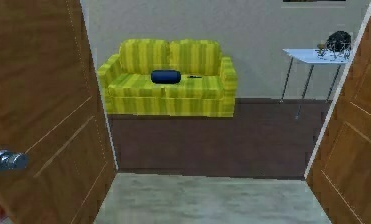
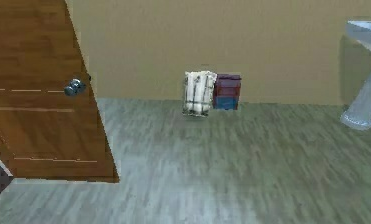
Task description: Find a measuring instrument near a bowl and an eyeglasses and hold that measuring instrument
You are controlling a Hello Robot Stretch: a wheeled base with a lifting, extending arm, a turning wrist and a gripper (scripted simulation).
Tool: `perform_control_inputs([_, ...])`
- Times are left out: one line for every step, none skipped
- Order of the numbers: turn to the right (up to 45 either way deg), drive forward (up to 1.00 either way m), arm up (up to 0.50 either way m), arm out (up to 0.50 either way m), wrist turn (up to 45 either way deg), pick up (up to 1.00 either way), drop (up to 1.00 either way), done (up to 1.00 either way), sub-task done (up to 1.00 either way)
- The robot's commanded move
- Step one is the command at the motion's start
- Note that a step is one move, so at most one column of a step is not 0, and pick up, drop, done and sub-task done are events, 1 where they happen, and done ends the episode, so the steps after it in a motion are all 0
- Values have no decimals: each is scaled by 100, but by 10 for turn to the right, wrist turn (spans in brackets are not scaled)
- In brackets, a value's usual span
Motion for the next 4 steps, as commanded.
perform_control_inputs([0, 35, 0, 0, 0, 0, 0, 0, 0])
perform_control_inputs([-60, 0, 0, 0, 0, 0, 0, 0, 0])
perform_control_inputs([0, 100, 0, 0, 0, 0, 0, 0, 0])
perform_control_inputs([-60, 0, 0, 0, 0, 0, 0, 0, 0])
